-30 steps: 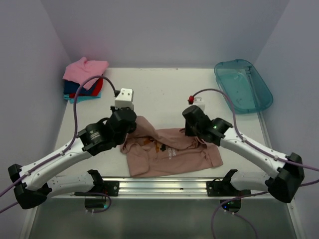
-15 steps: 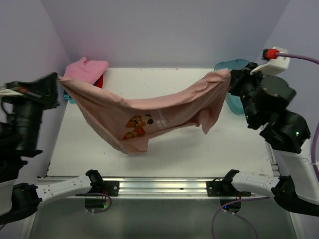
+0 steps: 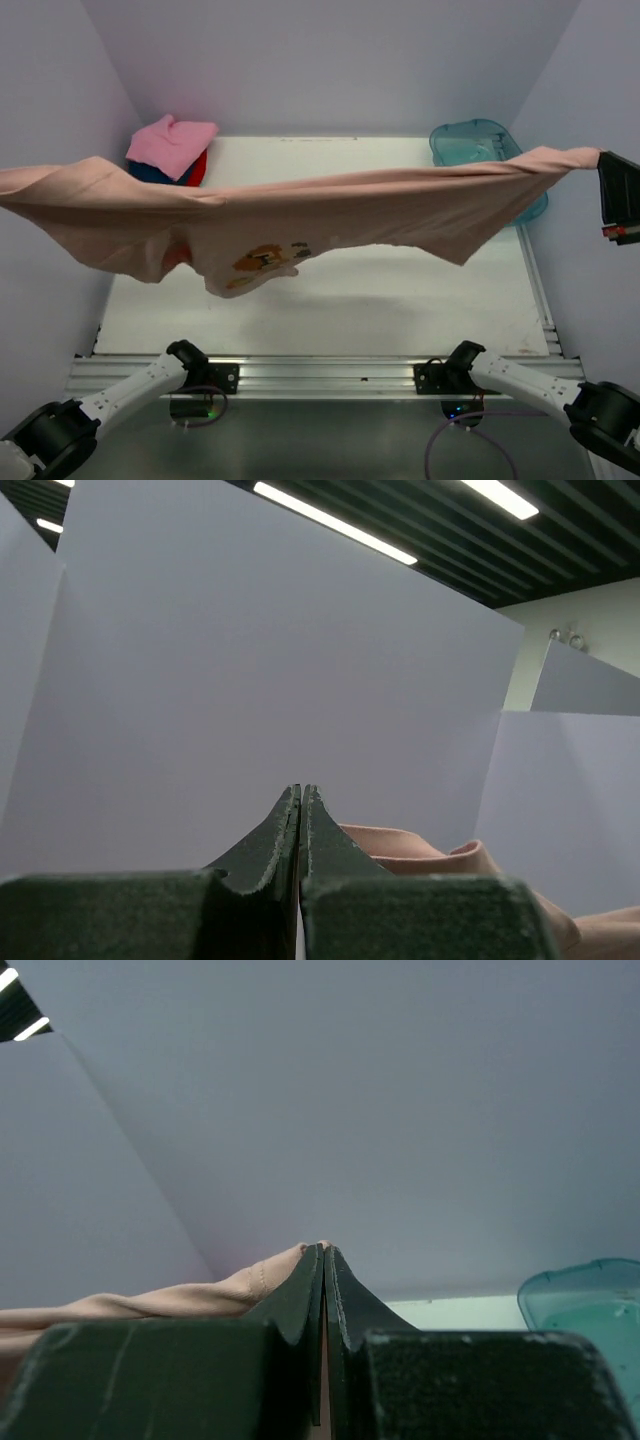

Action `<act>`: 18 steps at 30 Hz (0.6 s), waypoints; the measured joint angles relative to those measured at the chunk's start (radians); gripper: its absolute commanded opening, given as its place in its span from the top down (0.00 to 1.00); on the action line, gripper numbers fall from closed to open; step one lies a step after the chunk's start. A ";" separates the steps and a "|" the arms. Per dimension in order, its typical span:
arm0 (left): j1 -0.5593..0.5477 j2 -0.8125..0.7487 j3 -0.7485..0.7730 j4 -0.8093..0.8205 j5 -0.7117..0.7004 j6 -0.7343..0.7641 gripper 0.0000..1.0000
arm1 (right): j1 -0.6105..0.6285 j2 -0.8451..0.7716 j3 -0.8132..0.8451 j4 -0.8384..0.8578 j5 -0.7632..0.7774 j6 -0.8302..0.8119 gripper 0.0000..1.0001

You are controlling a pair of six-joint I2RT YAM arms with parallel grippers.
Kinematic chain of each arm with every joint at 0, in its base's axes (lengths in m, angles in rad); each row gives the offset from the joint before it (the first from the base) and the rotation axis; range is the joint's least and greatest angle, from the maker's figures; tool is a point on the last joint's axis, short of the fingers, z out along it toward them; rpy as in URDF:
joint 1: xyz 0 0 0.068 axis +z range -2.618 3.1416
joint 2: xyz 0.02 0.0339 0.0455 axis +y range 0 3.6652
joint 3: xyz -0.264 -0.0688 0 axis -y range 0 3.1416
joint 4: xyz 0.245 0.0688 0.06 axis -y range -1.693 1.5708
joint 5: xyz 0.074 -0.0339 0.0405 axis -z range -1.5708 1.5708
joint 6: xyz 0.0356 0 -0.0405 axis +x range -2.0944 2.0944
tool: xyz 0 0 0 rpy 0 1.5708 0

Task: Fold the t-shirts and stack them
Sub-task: Flatten out the tshirt

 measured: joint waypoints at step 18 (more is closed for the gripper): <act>0.165 0.144 -0.186 0.011 0.158 0.011 1.00 | -0.018 0.138 -0.148 -0.013 0.023 0.057 1.00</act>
